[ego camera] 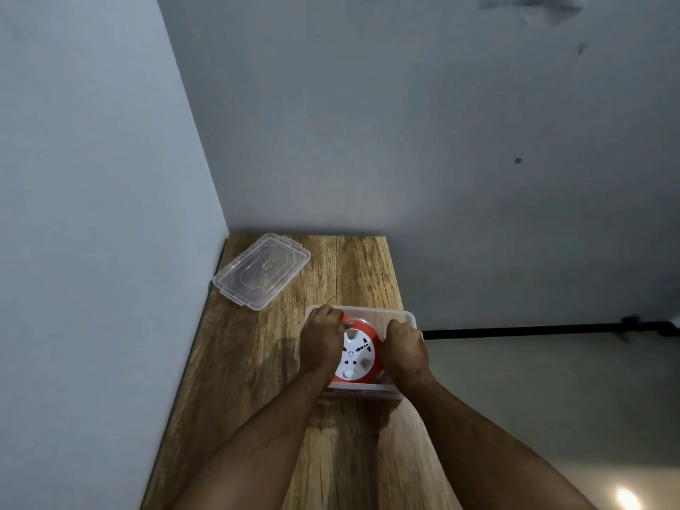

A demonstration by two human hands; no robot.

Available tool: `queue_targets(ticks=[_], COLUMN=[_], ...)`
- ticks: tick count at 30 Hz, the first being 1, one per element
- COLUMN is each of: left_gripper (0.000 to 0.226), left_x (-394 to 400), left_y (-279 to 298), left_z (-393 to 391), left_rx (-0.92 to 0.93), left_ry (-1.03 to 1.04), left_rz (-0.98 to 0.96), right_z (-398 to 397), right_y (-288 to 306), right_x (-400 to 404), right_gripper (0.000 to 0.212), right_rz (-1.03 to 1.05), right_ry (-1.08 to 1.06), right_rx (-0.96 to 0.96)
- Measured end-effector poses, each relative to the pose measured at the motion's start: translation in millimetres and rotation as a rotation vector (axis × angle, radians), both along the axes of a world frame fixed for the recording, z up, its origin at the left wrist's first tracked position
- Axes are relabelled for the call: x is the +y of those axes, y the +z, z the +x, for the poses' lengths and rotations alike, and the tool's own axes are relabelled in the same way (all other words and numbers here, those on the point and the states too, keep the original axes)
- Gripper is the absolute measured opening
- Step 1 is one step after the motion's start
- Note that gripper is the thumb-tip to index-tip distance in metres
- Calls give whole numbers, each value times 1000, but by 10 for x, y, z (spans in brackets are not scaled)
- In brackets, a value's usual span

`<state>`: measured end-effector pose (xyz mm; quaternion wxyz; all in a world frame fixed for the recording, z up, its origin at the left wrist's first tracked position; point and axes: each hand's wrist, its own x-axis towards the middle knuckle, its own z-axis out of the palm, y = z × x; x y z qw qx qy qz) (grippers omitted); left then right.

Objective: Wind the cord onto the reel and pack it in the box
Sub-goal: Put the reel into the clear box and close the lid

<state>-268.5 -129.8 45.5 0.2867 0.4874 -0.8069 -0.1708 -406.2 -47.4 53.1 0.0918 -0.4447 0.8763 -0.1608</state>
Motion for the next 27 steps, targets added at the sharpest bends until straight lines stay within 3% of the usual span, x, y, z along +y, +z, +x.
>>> queue_targets(ticks=[8, 15, 20, 27], left_gripper=[25, 24, 36, 57], left_x=[-33, -70, -285, -704], left_y=[-79, 0, 146, 221], left_z=[-35, -49, 37, 360], left_rx=[9, 148, 198, 211], left_ry=[15, 92, 247, 495], left_rz=[44, 17, -9, 45], right_z=[18, -37, -21, 81], right_y=[-36, 31, 134, 356], right_x=[19, -101, -352, -822], right_gripper=[20, 14, 40, 67], right_rz=[-69, -371, -409, -301], right_ry=[50, 237, 334, 450], right_rx=[28, 108, 79, 5])
